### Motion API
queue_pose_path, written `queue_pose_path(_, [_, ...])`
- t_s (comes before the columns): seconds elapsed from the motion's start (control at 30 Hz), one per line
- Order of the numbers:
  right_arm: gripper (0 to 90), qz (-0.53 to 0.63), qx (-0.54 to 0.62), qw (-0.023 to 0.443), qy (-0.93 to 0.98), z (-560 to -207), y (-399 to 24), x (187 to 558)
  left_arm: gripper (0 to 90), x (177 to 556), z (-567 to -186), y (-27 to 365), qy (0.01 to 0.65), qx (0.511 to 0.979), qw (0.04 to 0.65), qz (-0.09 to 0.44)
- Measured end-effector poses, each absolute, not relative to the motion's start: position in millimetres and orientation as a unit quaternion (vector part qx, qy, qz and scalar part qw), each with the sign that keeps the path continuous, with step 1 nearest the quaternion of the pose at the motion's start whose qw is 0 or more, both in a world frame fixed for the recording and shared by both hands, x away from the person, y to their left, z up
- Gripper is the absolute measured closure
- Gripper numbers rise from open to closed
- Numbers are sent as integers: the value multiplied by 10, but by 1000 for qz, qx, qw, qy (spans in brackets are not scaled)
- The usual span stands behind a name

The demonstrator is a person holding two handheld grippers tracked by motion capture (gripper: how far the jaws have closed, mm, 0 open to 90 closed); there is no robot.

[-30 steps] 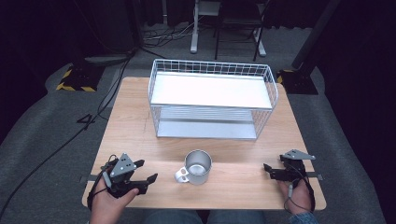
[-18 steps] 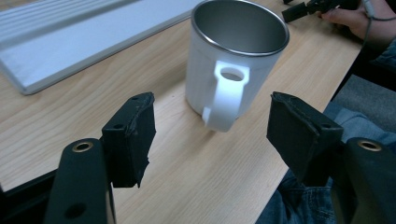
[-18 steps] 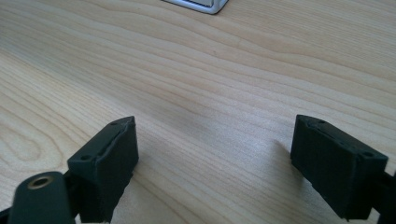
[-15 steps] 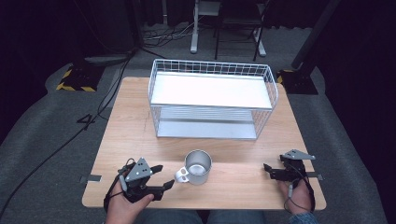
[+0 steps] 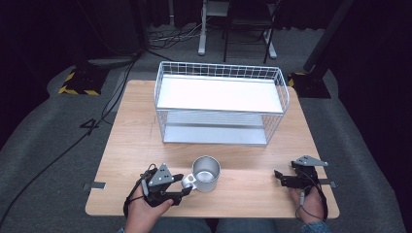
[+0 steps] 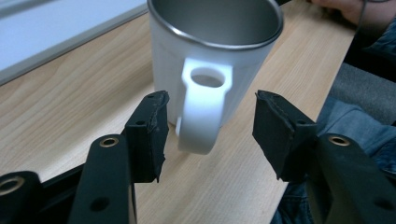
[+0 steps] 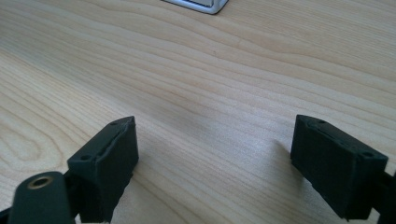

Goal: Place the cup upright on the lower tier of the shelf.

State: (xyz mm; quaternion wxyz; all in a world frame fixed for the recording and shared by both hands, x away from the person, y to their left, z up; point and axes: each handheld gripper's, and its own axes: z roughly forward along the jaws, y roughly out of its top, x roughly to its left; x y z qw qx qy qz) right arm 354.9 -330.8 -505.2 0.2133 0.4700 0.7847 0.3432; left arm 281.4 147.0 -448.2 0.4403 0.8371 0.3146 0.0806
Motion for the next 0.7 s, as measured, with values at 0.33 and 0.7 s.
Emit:
queue_pose_path(0.33, [150,343,470,213,785,-5052,-3308,3549,572,2885,-4531,1396,310,846,425,85])
queue_pose_path(0.7, [150,343,470,213,785,-5052,-3308,3548,694,2897,-4479,1312,288,866,396,106])
